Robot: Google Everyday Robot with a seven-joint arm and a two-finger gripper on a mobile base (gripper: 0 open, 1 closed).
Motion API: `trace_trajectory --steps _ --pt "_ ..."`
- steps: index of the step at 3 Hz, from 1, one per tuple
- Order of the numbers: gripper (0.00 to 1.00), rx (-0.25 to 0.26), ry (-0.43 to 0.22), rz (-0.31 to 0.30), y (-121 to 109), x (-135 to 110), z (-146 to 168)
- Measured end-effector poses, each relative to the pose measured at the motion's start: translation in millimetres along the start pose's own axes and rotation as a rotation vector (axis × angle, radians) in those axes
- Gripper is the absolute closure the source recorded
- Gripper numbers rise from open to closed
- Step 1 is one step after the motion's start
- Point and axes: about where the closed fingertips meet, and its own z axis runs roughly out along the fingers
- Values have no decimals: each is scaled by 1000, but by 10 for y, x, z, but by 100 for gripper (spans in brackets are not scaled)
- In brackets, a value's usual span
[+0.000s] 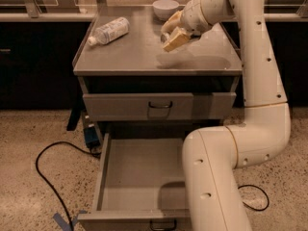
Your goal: Place redbull can into middle drawer
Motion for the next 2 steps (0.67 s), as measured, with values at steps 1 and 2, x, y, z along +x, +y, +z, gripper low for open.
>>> trace_trajectory --steps 1,2 --pt "100 -31 -3 41 -3 -6 47" --pt "100 -121 -21 139 102 -218 -108"
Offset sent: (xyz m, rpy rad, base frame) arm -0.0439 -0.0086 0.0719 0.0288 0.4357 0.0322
